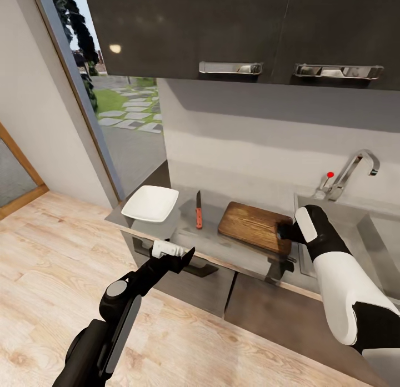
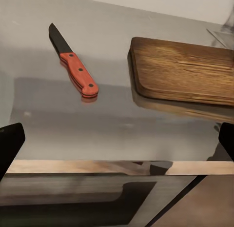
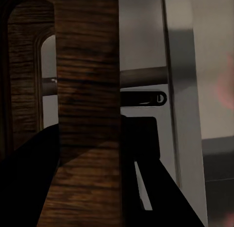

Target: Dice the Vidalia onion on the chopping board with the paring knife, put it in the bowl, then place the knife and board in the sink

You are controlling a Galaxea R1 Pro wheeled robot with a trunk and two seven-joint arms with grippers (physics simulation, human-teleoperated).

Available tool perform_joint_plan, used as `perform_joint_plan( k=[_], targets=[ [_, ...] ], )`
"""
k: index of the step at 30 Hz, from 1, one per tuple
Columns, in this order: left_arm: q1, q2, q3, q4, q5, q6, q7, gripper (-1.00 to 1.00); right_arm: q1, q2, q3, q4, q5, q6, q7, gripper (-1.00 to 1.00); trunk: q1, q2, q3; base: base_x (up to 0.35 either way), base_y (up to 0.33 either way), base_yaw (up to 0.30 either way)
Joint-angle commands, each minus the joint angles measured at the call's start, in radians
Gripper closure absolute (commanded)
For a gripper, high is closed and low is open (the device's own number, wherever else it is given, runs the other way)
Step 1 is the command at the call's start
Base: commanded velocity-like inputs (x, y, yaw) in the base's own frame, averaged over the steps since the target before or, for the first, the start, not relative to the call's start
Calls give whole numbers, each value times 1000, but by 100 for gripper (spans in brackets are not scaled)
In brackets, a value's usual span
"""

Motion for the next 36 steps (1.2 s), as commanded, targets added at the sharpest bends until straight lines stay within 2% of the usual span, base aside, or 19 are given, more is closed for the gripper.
perform_joint_plan(
  k=[1,14,36],
  targets=[
    [-1,0,1,-1,3,7,-3,-100,-1,0,0,-1,-11,2,-9,-100,1,-2,-2,0,0,0],
    [-1,0,1,-2,3,7,-3,-100,-1,0,0,-1,-11,2,-9,-100,1,-2,-1,0,0,0],
    [-1,0,1,-1,3,7,-3,-100,-1,0,9,-19,-13,-1,-9,-100,1,-2,33,0,0,0]
  ],
)
